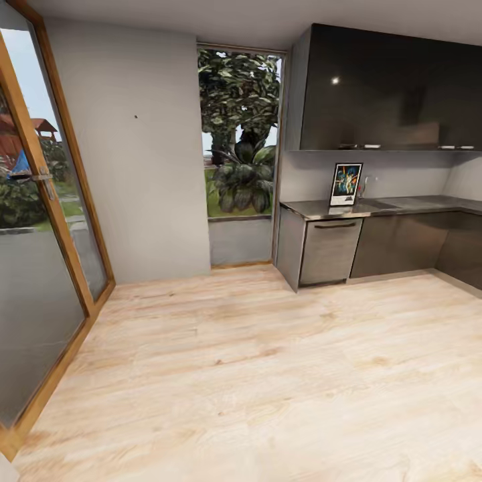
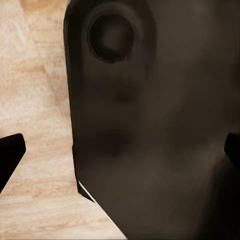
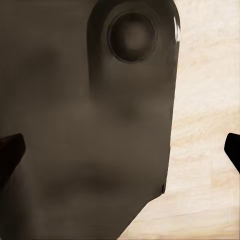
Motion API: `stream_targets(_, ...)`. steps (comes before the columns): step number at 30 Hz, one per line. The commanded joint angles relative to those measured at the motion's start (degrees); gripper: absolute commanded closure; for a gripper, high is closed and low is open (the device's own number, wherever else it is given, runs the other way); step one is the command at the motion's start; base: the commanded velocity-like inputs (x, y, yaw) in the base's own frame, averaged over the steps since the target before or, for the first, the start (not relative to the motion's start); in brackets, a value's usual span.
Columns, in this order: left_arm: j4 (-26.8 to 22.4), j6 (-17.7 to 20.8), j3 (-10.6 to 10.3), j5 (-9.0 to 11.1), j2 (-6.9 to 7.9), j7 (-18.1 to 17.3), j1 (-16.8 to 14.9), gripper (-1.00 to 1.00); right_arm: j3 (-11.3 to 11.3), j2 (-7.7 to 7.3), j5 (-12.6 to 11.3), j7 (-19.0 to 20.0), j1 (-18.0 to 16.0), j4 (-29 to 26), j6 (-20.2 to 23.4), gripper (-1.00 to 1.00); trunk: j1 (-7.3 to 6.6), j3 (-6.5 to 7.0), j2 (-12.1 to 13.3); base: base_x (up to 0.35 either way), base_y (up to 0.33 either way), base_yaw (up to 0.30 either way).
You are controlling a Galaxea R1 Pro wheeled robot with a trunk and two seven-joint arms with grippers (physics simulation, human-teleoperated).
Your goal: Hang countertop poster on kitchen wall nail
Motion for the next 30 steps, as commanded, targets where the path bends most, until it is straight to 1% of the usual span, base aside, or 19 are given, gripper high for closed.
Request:
stream_targets(1, 0.0, 0.0, 0.0, 0.0, 0.0, 0.0, 0.0, -1.0, 0.0, 0.0, 0.0, 0.0, 0.0, 0.0, 0.0, -1.0, 0.0, -0.03, 0.0, 0.0, 0.0, 0.0)
stream_targets(2, -0.3, -0.3, 0.3, 0.0, -0.33, 0.1, 0.0, -1.0, 0.3, 0.1, -0.2, 0.1, -0.3, 0.0, 0.1, -1.0, 0.0, -0.03, 0.0, 0.0, 0.0, 0.0)
stream_targets(5, -1.1, -0.9, 0.3, 0.1, -1.3, -0.1, 0.0, -1.0, 0.1, 0.17, -0.3, 0.1, -1.3, 0.2, 0.1, -1.0, 0.0, -0.03, 0.0, 0.0, 0.0, 0.0)
stream_targets(8, -1.1, -0.9, 0.3, 0.1, -1.32, -0.1, 0.0, -1.0, 0.1, 0.17, -0.3, 0.1, -2.3, 0.2, 0.1, -1.0, 0.0, -0.03, 0.0, 0.0, 0.0, 0.0)
stream_targets(20, -1.1, -1.0, 0.2, 0.1, -1.36, -0.1, 0.0, -1.0, 0.0, 0.21, -0.3, 0.1, -2.3, 0.3, 0.1, -1.0, 0.0, -0.03, 0.0, 0.0, 0.0, 0.0)
stream_targets(24, -2.4, -1.5, 0.3, 0.0, -1.92, -0.2, 0.0, -1.0, 0.1, -0.26, 0.0, -0.1, -3.7, -0.9, -1.0, -1.0, 0.0, -0.03, 0.0, 0.0, 0.0, 0.0)
stream_targets(30, -4.3, -1.6, 0.3, -0.1, -1.93, -0.3, 0.0, -1.0, 0.1, -0.55, 0.2, -0.2, -5.6, -2.8, -2.9, -1.0, 0.0, -0.03, 0.0, 0.0, 0.0, 0.0)
